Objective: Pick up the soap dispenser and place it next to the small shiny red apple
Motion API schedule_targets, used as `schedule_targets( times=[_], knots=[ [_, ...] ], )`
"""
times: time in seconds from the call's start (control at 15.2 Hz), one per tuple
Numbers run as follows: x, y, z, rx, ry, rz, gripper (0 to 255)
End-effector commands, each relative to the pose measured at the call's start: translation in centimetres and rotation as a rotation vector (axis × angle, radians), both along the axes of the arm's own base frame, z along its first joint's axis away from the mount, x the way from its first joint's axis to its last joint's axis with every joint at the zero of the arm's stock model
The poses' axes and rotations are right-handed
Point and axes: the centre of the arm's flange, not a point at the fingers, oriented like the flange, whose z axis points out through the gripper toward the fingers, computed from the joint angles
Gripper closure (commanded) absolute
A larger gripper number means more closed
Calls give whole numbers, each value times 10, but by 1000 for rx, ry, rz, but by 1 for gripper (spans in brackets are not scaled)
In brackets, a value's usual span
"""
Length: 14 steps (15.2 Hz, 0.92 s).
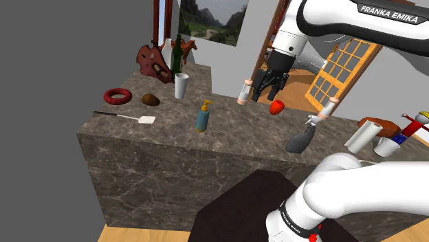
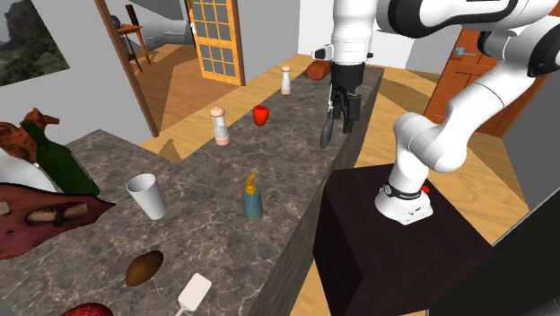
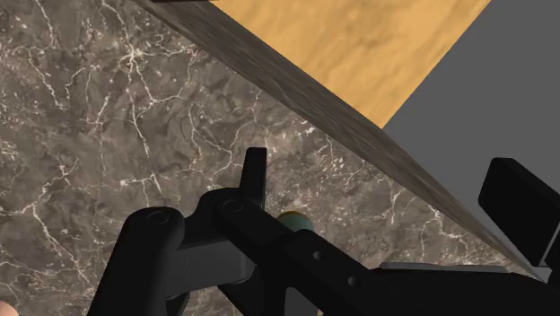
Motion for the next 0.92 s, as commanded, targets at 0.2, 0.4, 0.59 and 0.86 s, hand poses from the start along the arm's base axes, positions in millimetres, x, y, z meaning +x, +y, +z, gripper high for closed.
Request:
schedule_targets(
  times=[0.2,0.4,0.59,0.86],
  knots=[
    [19,7,-29,-10,-48,-31,0],
    [39,13,-57,-20,-96,-61,0],
    [60,18,-84,-31,-144,-92,0],
    [91,24,-118,-44,-208,-133,0]
  ],
)
